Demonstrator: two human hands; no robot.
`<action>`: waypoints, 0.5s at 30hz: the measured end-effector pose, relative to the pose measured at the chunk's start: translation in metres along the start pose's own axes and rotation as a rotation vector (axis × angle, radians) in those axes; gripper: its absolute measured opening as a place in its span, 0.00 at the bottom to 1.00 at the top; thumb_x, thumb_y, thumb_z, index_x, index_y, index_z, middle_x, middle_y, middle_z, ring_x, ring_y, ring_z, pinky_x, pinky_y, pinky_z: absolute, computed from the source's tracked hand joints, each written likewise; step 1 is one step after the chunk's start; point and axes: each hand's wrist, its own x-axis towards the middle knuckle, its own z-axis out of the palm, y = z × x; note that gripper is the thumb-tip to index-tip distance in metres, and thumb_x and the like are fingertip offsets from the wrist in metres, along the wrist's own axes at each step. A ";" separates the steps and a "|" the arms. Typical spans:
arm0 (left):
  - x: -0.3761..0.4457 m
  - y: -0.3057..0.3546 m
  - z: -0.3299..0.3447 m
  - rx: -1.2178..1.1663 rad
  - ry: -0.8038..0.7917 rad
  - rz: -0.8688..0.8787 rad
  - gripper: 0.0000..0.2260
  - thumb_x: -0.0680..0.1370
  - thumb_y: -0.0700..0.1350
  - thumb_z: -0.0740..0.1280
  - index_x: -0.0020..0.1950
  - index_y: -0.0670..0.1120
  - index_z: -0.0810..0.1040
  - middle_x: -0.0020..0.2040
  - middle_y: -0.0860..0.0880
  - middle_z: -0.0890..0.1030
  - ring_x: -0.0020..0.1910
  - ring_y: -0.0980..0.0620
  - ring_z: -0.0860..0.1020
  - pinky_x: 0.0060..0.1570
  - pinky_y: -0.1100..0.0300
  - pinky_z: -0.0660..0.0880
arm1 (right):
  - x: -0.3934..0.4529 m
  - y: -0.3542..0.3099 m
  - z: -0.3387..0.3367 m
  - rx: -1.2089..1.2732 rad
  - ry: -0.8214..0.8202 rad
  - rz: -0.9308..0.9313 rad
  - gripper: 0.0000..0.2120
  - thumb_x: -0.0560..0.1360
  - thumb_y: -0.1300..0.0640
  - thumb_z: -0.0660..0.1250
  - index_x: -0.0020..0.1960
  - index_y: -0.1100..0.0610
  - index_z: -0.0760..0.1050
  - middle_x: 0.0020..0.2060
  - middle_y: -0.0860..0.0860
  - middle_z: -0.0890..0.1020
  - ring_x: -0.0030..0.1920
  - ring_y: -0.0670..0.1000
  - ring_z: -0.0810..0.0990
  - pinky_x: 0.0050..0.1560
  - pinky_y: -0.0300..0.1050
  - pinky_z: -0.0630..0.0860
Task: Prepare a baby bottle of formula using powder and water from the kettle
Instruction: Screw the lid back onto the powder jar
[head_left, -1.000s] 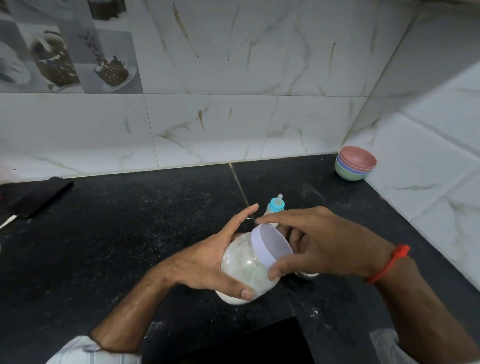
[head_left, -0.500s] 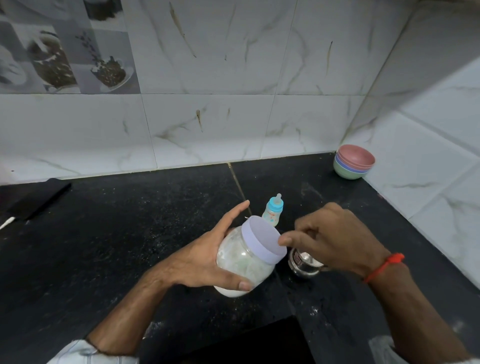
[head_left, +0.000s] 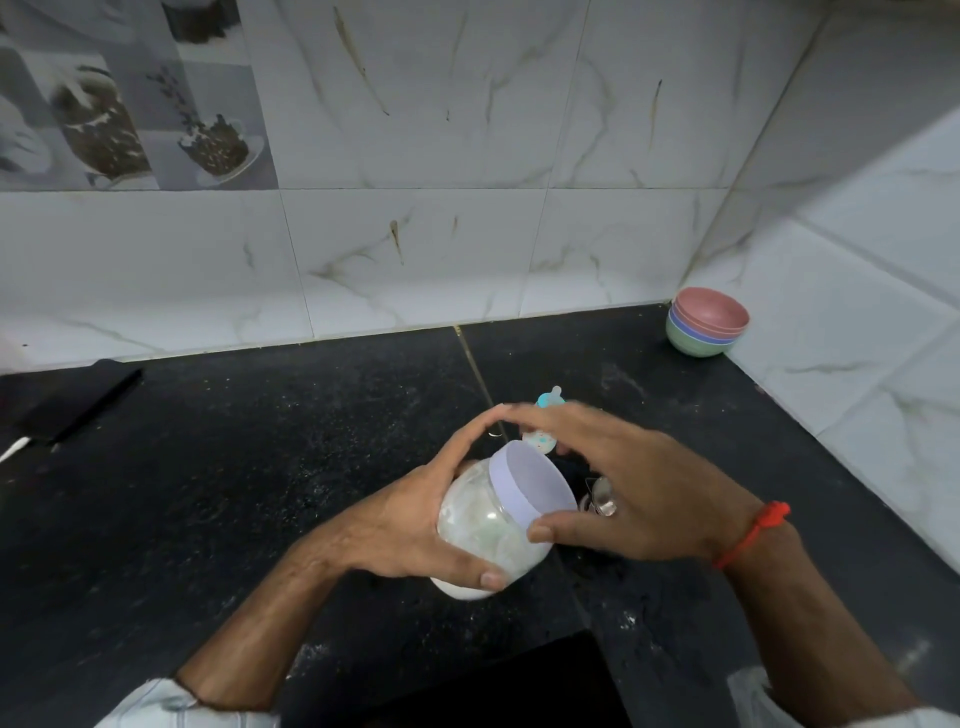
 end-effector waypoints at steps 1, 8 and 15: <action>0.000 0.000 -0.001 0.003 0.003 -0.003 0.60 0.67 0.50 0.84 0.81 0.69 0.42 0.72 0.59 0.76 0.69 0.52 0.78 0.68 0.46 0.78 | 0.001 0.000 0.007 -0.070 0.022 0.007 0.35 0.71 0.21 0.57 0.70 0.40 0.72 0.48 0.29 0.75 0.45 0.30 0.73 0.40 0.24 0.64; 0.000 -0.001 -0.003 0.028 0.001 0.002 0.60 0.67 0.49 0.84 0.81 0.70 0.41 0.71 0.60 0.77 0.68 0.53 0.79 0.67 0.47 0.79 | 0.004 0.005 0.021 -0.089 0.209 -0.035 0.36 0.73 0.21 0.54 0.70 0.43 0.73 0.57 0.41 0.84 0.55 0.45 0.83 0.47 0.42 0.80; 0.004 -0.001 0.008 0.025 0.075 0.002 0.59 0.68 0.45 0.84 0.81 0.68 0.42 0.68 0.61 0.78 0.64 0.55 0.81 0.62 0.49 0.82 | 0.018 -0.024 0.053 -0.173 0.353 0.292 0.36 0.73 0.26 0.46 0.54 0.51 0.79 0.36 0.47 0.82 0.34 0.49 0.78 0.35 0.40 0.69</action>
